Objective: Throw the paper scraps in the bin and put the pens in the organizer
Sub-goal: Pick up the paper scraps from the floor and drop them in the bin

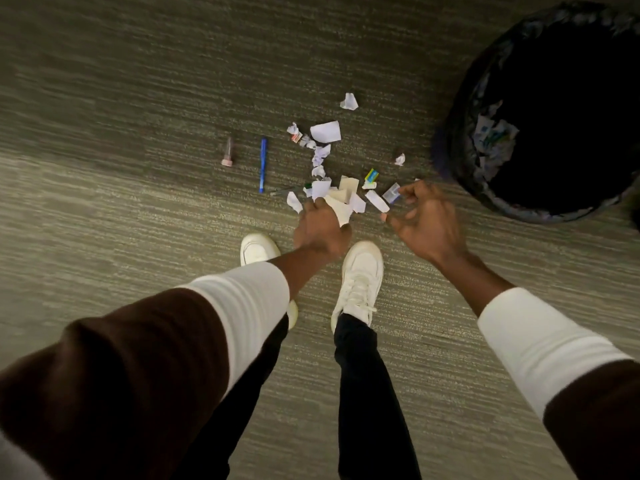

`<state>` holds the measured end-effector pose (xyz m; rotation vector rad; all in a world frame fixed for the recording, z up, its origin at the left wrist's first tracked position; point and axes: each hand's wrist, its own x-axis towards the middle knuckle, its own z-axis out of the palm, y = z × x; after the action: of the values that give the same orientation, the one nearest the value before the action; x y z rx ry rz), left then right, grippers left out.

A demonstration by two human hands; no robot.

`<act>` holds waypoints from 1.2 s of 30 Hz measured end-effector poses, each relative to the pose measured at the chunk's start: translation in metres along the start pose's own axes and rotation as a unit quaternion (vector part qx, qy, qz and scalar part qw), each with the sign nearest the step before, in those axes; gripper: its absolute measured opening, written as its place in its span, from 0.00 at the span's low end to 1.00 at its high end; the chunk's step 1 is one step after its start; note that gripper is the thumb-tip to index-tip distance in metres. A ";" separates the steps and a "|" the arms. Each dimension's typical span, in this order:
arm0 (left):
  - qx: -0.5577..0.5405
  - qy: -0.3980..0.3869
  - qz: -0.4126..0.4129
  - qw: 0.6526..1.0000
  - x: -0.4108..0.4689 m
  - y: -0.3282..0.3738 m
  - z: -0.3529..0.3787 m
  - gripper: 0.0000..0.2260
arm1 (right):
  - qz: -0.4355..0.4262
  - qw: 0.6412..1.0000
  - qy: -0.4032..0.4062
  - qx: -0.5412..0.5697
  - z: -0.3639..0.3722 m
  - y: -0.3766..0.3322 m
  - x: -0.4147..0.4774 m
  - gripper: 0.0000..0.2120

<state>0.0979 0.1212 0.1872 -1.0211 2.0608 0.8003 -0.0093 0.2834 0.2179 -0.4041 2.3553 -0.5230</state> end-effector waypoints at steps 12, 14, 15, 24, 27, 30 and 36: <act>0.118 -0.067 -0.108 0.985 0.137 -0.065 0.063 0.57 | 0.107 0.979 -0.105 -0.135 0.095 0.076 0.109 0.61; 0.108 -0.048 -0.092 0.989 0.153 -0.068 0.078 0.61 | 0.097 0.982 -0.092 -0.135 0.103 0.087 0.123 0.65; 0.091 -0.026 -0.088 0.992 0.157 -0.067 0.085 0.62 | 0.092 0.983 -0.084 -0.131 0.107 0.091 0.129 0.67; 0.045 0.068 -0.068 0.994 0.158 -0.040 0.116 0.66 | 0.009 0.986 -0.059 -0.159 0.118 0.103 0.158 0.69; 0.051 0.072 -0.025 0.996 0.153 -0.041 0.118 0.59 | -0.009 0.981 -0.062 -0.186 0.121 0.100 0.163 0.69; 0.076 0.090 0.016 0.993 0.154 -0.044 0.118 0.50 | -0.036 0.978 -0.067 -0.195 0.126 0.093 0.168 0.66; 0.130 0.102 0.104 0.981 0.161 -0.061 0.115 0.31 | -0.069 0.973 -0.083 -0.206 0.154 0.072 0.164 0.63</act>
<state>0.1120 0.1120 -0.0188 -0.7773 2.4037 0.5238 -0.0329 0.2371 -0.0129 -0.7742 2.2760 -0.0509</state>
